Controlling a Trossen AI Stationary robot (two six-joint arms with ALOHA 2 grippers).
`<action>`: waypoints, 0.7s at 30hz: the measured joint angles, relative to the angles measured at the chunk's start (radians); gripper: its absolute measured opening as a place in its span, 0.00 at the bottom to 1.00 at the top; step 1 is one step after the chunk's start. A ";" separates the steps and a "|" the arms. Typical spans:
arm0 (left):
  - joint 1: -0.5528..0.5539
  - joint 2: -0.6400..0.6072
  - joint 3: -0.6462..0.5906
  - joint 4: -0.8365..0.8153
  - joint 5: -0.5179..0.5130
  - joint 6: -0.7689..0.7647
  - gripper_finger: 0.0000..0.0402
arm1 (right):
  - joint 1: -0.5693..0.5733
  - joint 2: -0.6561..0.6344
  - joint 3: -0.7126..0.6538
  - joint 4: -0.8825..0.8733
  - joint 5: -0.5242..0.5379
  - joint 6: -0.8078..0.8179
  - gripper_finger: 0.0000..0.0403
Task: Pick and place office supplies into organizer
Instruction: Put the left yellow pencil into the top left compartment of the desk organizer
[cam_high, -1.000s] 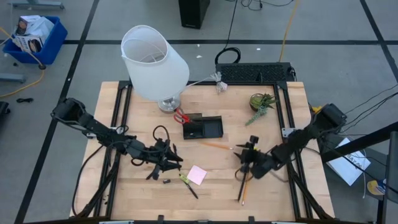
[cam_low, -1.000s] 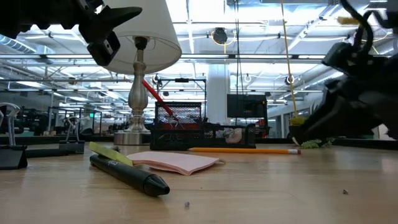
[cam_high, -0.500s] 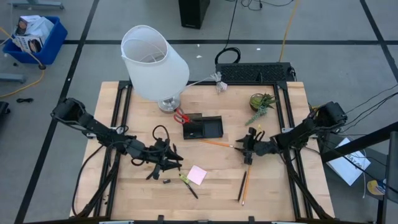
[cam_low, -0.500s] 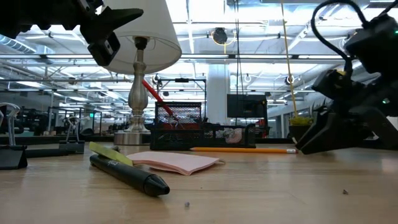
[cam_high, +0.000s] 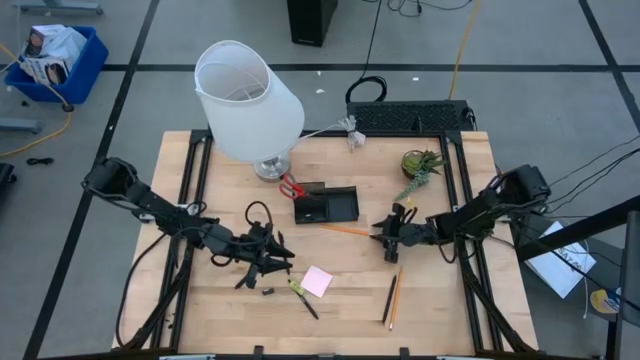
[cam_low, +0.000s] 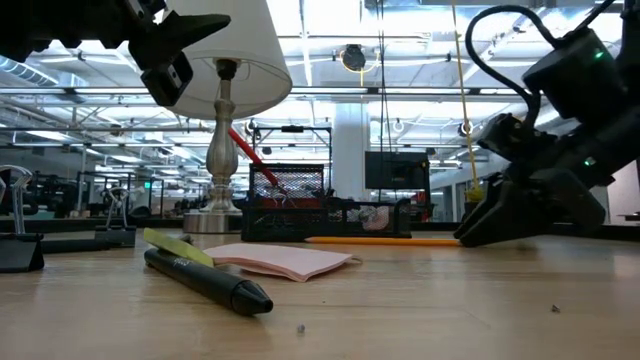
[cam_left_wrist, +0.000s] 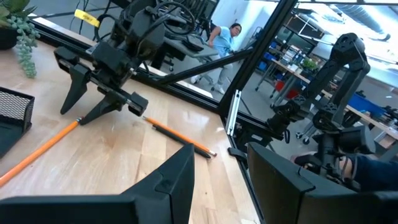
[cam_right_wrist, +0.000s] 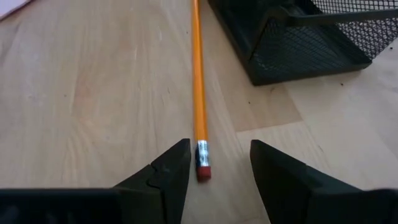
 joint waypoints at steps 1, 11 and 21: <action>0.000 0.000 0.000 0.000 0.000 -0.003 0.38 | 0.000 0.004 0.000 0.000 -0.004 0.002 0.41; 0.000 0.000 0.000 0.000 0.000 -0.015 0.38 | -0.005 0.072 0.000 0.006 -0.042 0.064 0.30; 0.001 0.000 0.000 0.018 -0.019 0.017 0.38 | -0.005 0.075 -0.002 -0.035 -0.059 0.069 0.05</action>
